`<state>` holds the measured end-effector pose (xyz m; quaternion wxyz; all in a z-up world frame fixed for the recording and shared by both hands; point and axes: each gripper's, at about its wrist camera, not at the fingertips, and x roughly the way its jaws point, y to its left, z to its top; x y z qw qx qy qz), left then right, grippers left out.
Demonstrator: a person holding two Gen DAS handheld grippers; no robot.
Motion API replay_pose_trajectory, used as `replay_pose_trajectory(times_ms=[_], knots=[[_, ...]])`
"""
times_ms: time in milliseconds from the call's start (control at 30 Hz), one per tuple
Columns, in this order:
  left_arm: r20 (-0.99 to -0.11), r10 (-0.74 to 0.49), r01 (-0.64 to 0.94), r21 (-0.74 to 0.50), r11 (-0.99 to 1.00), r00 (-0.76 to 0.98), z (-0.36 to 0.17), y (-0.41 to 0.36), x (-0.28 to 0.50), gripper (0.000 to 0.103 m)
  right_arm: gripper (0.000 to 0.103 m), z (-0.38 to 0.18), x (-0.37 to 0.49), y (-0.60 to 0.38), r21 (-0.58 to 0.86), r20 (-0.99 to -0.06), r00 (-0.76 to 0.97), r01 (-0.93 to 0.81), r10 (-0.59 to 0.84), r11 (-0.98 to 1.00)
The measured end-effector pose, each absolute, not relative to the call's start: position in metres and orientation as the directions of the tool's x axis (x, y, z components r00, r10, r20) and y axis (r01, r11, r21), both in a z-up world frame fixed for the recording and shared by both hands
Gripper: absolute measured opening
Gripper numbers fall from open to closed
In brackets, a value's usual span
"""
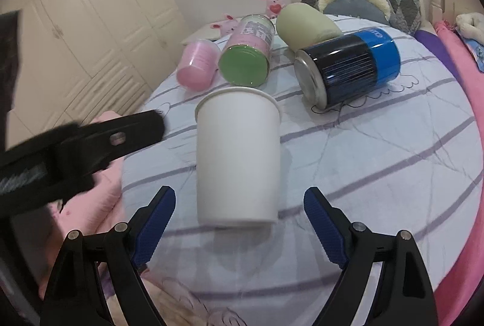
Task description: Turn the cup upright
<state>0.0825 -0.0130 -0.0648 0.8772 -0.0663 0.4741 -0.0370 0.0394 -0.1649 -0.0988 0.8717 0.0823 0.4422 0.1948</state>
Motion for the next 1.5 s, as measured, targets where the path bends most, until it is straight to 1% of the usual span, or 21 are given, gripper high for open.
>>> replay_pose_trajectory(times_ms=[300, 367, 600, 733, 767, 833, 867, 967, 1033, 1067, 1100, 1500], knots=[[-0.85, -0.15, 0.033, -0.154, 0.987, 0.505, -0.076, -0.049, 0.096, 0.103, 0.088, -0.106, 0.037, -0.192, 0.235, -0.774, 0.54, -0.239, 0.33, 0.942], [-0.853, -0.163, 0.042, -0.164, 0.986, 0.495, -0.077, -0.053, 0.1, 0.103, 0.088, -0.106, 0.038, -0.195, 0.237, -0.777, 0.533, -0.243, 0.334, 0.94], [-0.855, -0.144, 0.031, -0.149, 0.988, 0.499, -0.083, -0.062, 0.109, 0.103, 0.088, -0.111, 0.047, -0.197, 0.217, -0.79, 0.519, -0.26, 0.326, 0.941], [-0.85, -0.117, 0.029, -0.119, 0.992, 0.513, -0.084, -0.066, 0.11, 0.103, 0.088, -0.113, 0.053, -0.2, 0.217, -0.79, 0.522, -0.254, 0.323, 0.943], [-0.852, -0.126, 0.032, -0.128, 0.991, 0.508, -0.085, -0.066, 0.111, 0.102, 0.088, -0.113, 0.055, -0.201, 0.215, -0.789, 0.526, -0.249, 0.318, 0.944], [-0.852, -0.142, 0.041, -0.14, 0.989, 0.503, -0.086, -0.067, 0.112, 0.097, 0.088, -0.115, 0.059, -0.202, 0.218, -0.791, 0.521, -0.247, 0.32, 0.944], [-0.848, -0.137, 0.047, -0.132, 0.99, 0.512, -0.085, -0.068, 0.112, 0.09, 0.088, -0.115, 0.06, -0.202, 0.216, -0.792, 0.522, -0.245, 0.317, 0.945], [-0.824, -0.122, 0.053, -0.111, 0.992, 0.553, -0.081, -0.069, 0.108, 0.085, 0.088, -0.115, 0.064, -0.202, 0.217, -0.793, 0.521, -0.246, 0.317, 0.945], [-0.813, -0.118, 0.054, -0.106, 0.993, 0.571, -0.078, -0.068, 0.106, 0.079, 0.088, -0.115, 0.064, -0.202, 0.213, -0.791, 0.525, -0.244, 0.314, 0.946], [-0.806, -0.123, 0.054, -0.113, 0.992, 0.579, -0.077, -0.067, 0.106, 0.068, 0.088, -0.116, 0.064, -0.201, 0.215, -0.792, 0.523, -0.243, 0.314, 0.946], [-0.802, -0.129, 0.057, -0.118, 0.991, 0.583, -0.075, -0.066, 0.106, 0.062, 0.088, -0.116, 0.063, -0.201, 0.213, -0.794, 0.522, -0.242, 0.312, 0.947], [-0.796, -0.177, 0.073, -0.166, 0.983, 0.579, -0.075, -0.065, 0.106, 0.06, 0.088, -0.115, 0.055, -0.196, 0.192, -0.798, 0.528, -0.235, 0.291, 0.953]])
